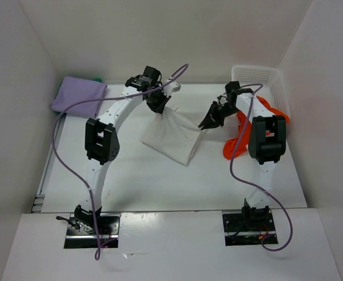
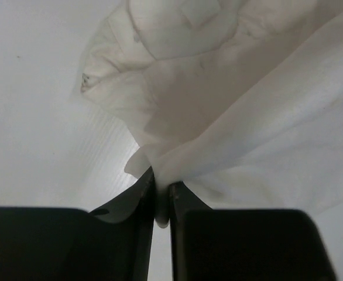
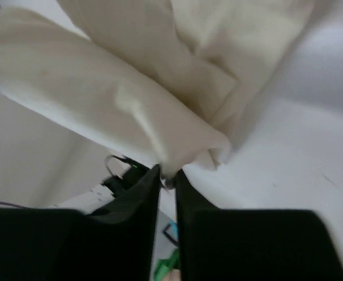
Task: Fold and stack the t-shirts
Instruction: Fold the long partially folded tshirt into a neat square
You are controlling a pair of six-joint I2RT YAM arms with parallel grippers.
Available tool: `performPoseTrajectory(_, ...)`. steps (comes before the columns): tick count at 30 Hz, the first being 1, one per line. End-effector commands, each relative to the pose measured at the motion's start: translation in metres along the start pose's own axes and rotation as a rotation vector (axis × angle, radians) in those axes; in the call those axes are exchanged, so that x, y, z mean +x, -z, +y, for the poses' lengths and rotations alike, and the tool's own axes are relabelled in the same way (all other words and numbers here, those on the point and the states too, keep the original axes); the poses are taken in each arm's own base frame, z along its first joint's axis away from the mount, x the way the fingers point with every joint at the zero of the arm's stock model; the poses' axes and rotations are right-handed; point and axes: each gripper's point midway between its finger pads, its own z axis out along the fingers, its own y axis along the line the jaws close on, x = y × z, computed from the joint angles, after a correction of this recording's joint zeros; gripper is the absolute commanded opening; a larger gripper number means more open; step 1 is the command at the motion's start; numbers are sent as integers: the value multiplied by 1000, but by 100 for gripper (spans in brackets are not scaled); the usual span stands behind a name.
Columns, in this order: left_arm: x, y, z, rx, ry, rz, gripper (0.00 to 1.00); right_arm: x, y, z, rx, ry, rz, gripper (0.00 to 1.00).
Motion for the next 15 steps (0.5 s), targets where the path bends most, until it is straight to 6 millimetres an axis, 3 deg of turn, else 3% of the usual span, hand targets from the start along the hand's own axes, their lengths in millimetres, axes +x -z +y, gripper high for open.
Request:
performPoseTrajectory(1,-41,-4,28,-92,44,-146,23,-47,-8,16,-97,33,-89,29)
performPoseTrajectory(2,-39,-17,30,-89,68,-143,26,-56,-8,21,-111,45,-110,43)
performPoseTrajectory(6,-51,-27,66,-214,135,-174,51,-116,16,18,-121,39,-306,46)
performPoseTrajectory(7,-43,-43,69,-215,159,-153,58,-126,30,32,-130,74,-360,46)
performPoseTrajectory(8,-71,-15,86,-269,160,-242,63,-129,40,39,-128,91,-394,46)
performPoseTrajectory(10,-65,-11,97,-307,200,-227,72,-128,58,58,-127,162,-454,46)
performPoseTrajectory(12,-66,1,101,-340,170,-217,72,-118,63,66,-86,199,-476,38)
performPoseTrajectory(13,-72,12,97,-326,152,-230,72,-109,53,59,-15,213,-484,29)
performPoseTrajectory(15,-64,17,84,-247,119,-200,72,-89,56,66,3,237,-499,6)
